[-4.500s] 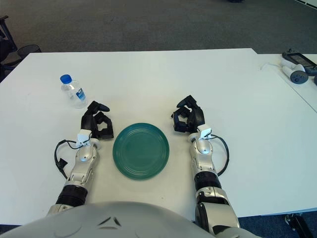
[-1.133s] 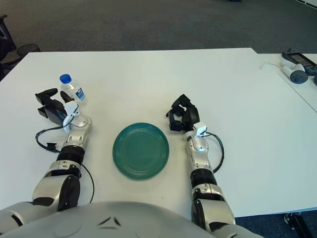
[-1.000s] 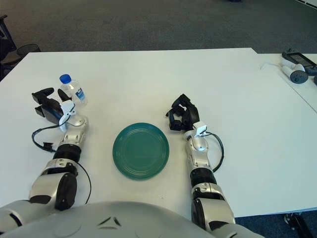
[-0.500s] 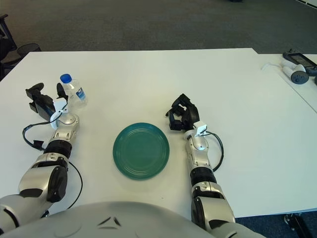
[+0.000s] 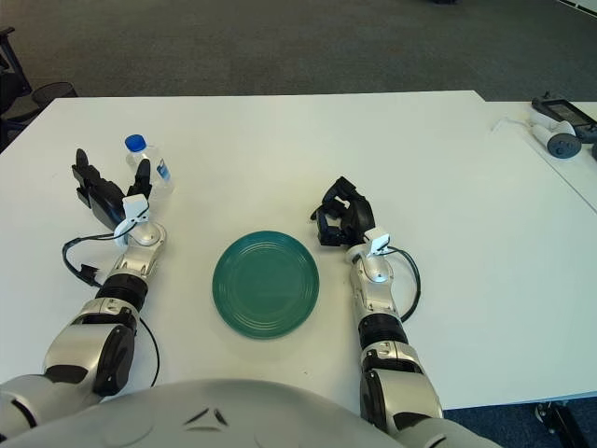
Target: Put the bottle into the plate.
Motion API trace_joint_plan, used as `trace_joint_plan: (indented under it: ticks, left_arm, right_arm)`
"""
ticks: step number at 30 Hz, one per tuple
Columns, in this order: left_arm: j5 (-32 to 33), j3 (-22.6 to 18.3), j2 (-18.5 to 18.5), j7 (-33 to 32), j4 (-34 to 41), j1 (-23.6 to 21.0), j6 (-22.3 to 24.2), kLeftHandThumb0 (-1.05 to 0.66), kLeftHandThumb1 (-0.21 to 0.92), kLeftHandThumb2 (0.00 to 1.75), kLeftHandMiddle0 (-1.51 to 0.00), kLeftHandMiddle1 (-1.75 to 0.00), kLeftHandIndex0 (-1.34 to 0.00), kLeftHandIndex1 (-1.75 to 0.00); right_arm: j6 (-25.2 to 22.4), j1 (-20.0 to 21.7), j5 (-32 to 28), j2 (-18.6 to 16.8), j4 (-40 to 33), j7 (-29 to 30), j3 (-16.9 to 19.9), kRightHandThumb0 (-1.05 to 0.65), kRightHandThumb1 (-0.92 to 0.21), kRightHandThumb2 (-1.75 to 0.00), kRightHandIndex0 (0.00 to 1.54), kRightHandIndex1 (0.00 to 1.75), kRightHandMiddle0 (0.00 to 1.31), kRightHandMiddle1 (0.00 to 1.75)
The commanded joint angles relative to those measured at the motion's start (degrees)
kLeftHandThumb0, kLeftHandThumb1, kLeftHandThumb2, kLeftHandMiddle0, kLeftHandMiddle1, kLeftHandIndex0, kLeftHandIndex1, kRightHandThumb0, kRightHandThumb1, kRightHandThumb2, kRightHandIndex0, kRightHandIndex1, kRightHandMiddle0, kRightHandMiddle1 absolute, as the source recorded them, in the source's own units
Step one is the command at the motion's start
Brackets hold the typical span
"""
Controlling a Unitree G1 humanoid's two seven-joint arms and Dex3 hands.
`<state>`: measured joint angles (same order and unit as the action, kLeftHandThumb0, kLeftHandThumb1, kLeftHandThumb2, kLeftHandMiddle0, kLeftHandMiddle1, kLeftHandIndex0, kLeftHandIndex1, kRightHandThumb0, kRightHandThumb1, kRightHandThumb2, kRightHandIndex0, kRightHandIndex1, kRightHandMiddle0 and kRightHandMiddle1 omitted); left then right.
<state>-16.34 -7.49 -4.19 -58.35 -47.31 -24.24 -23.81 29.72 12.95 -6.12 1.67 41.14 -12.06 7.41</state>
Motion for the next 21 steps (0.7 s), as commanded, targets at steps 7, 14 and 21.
trace_joint_plan:
  ticks: [7, 14, 21]
  left_arm:
    - [-3.53, 1.38, 1.69, -4.17, 5.70, 4.19, -0.79, -1.05, 0.92, 0.21, 0.00, -0.56, 0.00, -0.65]
    - [-5.31, 1.95, 2.52, -4.66, 9.62, 7.07, -0.54, -1.05, 0.92, 0.29, 0.00, -0.64, 0.00, -0.70]
    - [-6.11, 2.21, 3.36, -4.43, 12.62, 9.72, -1.95, -1.05, 0.92, 0.33, 0.00, -0.71, 0.00, -0.60]
  right_arm:
    - [-6.70, -6.22, -0.16, -1.95, 8.75, 0.82, -0.17, 0.00, -0.11, -1.41, 0.88, 1.29, 0.66, 1.75]
    - [-6.85, -5.88, -0.82, -1.93, 9.62, -0.67, 0.07, 0.00, -0.12, -1.40, 0.89, 1.28, 0.64, 1.75]
    - [-7.11, -5.49, -0.69, -1.89, 10.54, -1.01, 0.11, 0.00, -0.12, -1.40, 0.89, 1.29, 0.63, 1.75]
